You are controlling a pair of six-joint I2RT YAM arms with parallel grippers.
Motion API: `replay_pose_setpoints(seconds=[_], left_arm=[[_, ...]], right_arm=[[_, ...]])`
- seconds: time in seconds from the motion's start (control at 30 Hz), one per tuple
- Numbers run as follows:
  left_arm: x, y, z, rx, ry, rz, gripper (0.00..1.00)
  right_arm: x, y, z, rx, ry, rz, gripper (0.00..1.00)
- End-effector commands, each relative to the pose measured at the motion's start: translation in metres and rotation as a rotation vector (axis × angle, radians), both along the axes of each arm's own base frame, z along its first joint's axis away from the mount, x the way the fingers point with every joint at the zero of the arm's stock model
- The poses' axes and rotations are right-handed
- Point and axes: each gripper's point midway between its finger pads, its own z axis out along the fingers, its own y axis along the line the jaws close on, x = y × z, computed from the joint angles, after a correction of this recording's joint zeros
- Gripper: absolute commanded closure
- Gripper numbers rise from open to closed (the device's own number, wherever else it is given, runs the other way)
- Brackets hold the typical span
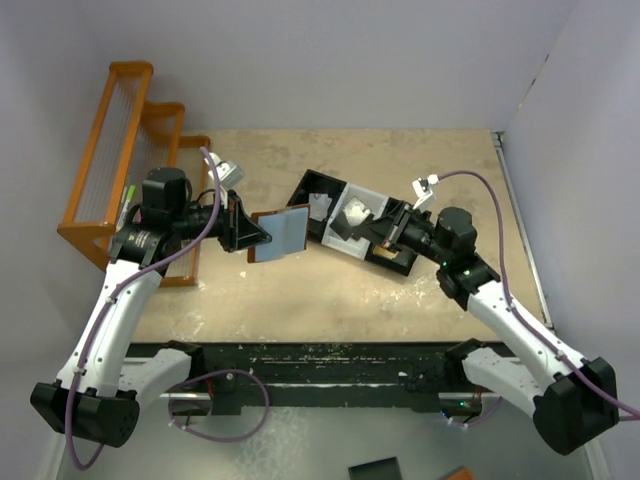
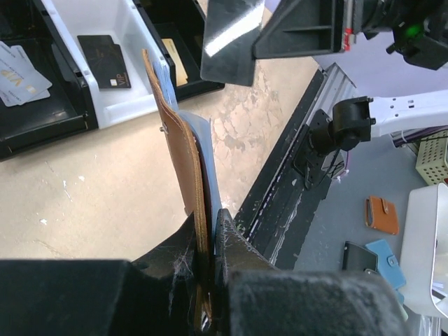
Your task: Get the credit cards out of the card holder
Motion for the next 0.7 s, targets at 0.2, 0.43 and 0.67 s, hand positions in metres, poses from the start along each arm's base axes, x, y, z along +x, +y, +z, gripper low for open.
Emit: replay_pose_setpoints(seconds=[0.2,0.43,0.67], left_arm=[[-0.008,-0.001,0.027,-0.019,-0.099,-0.035,1.0],[-0.017,-0.004,0.035,-0.049,-0.094,-0.072,1.0],[-0.034,-0.008,0.049,-0.091,-0.114,-0.137,1.0]], right_arm=[[0.054,-0.039,-0.043,-0.238,0.099,-0.019,1.0],[0.094,-0.042,-0.073,-0.366,0.179,-0.042,1.0],[0.112,-0.043,-0.107,-0.433,0.252,-0.047,1.0]])
